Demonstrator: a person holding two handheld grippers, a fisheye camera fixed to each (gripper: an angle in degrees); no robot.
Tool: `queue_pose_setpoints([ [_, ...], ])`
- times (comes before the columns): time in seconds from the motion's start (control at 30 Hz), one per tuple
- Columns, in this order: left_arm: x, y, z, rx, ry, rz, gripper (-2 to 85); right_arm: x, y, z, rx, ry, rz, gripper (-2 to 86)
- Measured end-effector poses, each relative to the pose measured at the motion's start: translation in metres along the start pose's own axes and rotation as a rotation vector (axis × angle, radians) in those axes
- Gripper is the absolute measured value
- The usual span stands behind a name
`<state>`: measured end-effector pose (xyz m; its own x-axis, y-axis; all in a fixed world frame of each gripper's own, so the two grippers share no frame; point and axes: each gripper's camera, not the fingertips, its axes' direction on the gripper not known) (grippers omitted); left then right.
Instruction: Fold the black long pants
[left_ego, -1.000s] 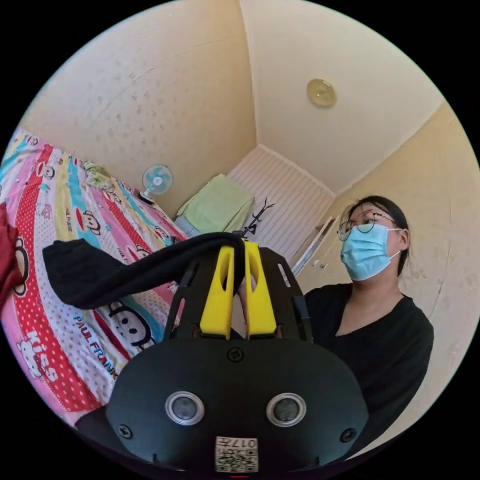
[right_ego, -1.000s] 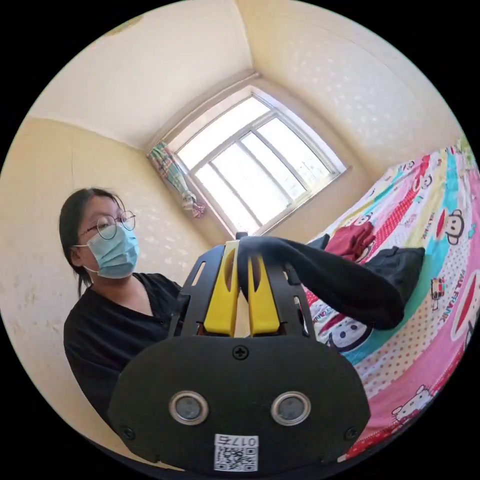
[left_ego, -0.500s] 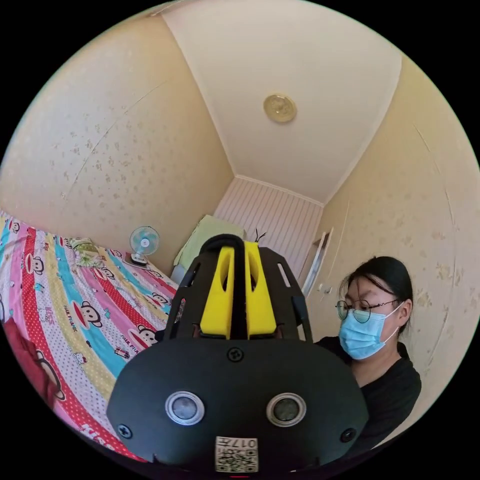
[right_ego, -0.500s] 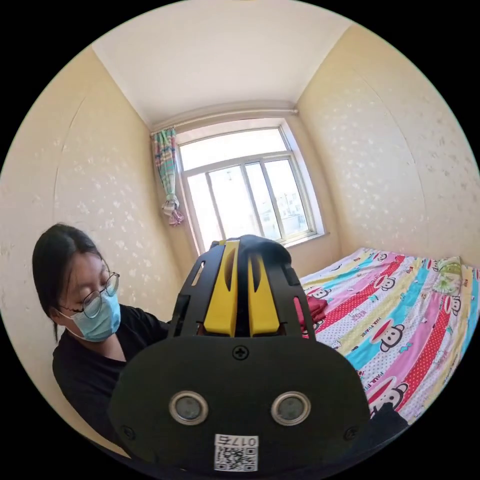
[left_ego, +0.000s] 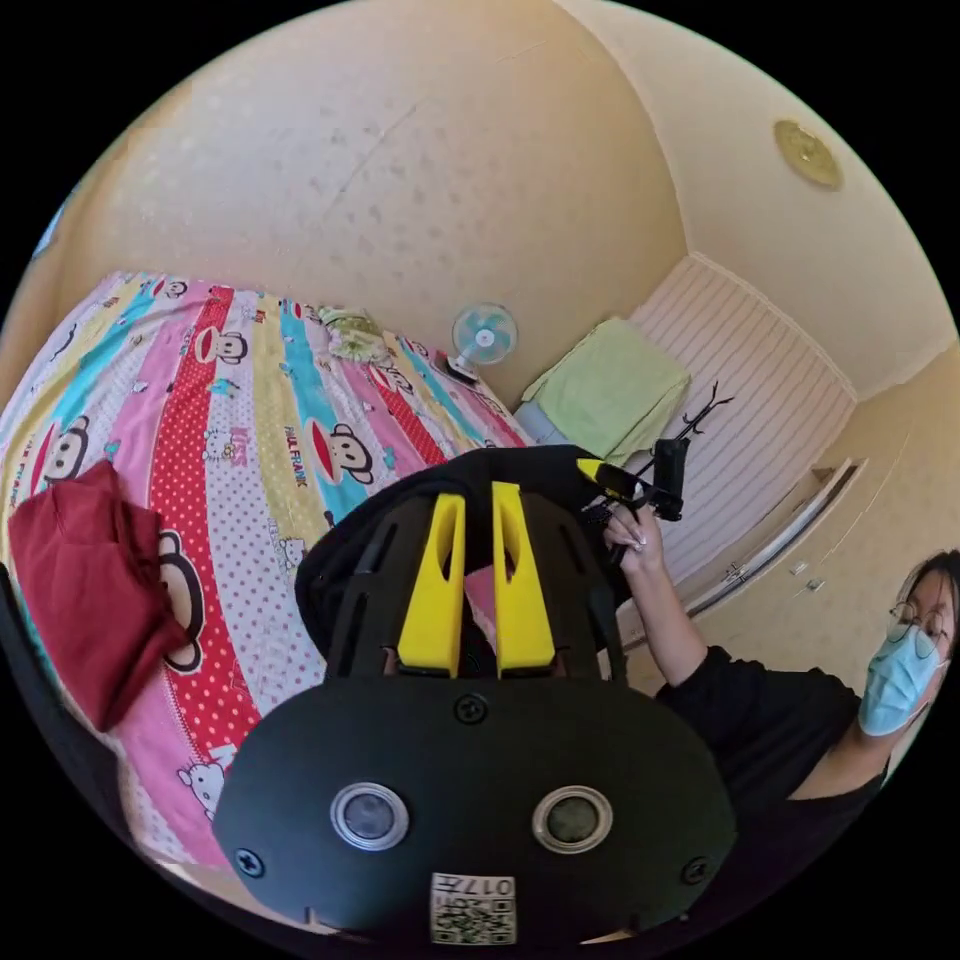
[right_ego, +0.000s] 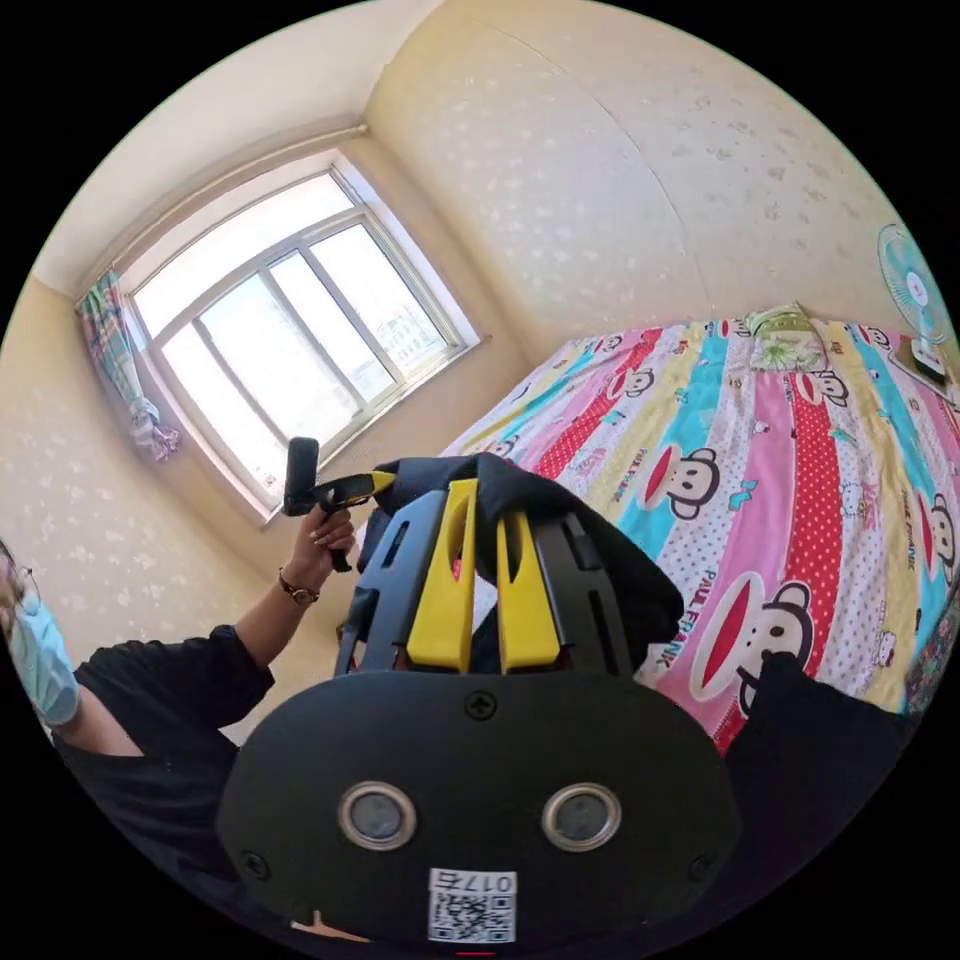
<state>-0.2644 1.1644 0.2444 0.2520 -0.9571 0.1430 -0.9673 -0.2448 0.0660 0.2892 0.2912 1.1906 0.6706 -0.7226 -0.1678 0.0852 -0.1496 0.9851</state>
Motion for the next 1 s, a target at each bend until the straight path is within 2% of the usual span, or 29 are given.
queue_pose_setpoints([
  [0.13, -0.069, 0.125, 0.059, -0.163, 0.037, -0.13, 7.5, 0.033, 0.143, 0.065, -0.176, 0.025, 0.062, 2.5],
  [0.2, -0.105, 0.203, 0.078, -0.232, 0.045, -0.287, 12.7, 0.046, 0.233, 0.096, -0.311, 0.043, 0.149, 7.4],
  [0.23, -0.112, 0.219, 0.078, -0.231, 0.064, -0.327, 14.1, 0.048, 0.25, 0.1, -0.333, 0.052, 0.169, 8.5],
  [0.3, -0.135, 0.265, 0.056, -0.084, 0.193, -0.442, 14.5, 0.049, 0.293, 0.087, -0.276, 0.045, 0.231, 11.5],
  [0.4, -0.165, 0.271, 0.024, 0.11, 0.31, -0.515, 14.6, 0.065, 0.294, 0.051, -0.121, -0.035, 0.338, 14.1],
  [0.47, -0.181, 0.25, 0.018, 0.126, 0.289, -0.507, 15.2, 0.08, 0.283, 0.04, -0.038, -0.052, 0.377, 16.0],
  [0.67, -0.229, 0.168, 0.069, -0.067, 0.226, -0.545, 18.7, 0.136, 0.251, 0.09, -0.067, -0.124, 0.551, 17.6],
  [0.77, -0.24, 0.16, 0.092, -0.179, 0.087, -0.56, 20.0, 0.14, 0.254, 0.109, -0.121, -0.088, 0.589, 17.9],
  [0.8, -0.242, 0.166, 0.102, -0.237, 0.099, -0.574, 19.6, 0.14, 0.26, 0.105, -0.104, -0.094, 0.601, 17.9],
  [0.87, -0.24, 0.182, 0.111, -0.268, 0.194, -0.577, 18.9, 0.139, 0.273, 0.094, -0.08, -0.151, 0.625, 17.9],
  [1.0, -0.245, 0.22, 0.097, -0.184, 0.208, -0.589, 16.4, 0.14, 0.313, 0.065, -0.027, -0.279, 0.713, 17.4],
])
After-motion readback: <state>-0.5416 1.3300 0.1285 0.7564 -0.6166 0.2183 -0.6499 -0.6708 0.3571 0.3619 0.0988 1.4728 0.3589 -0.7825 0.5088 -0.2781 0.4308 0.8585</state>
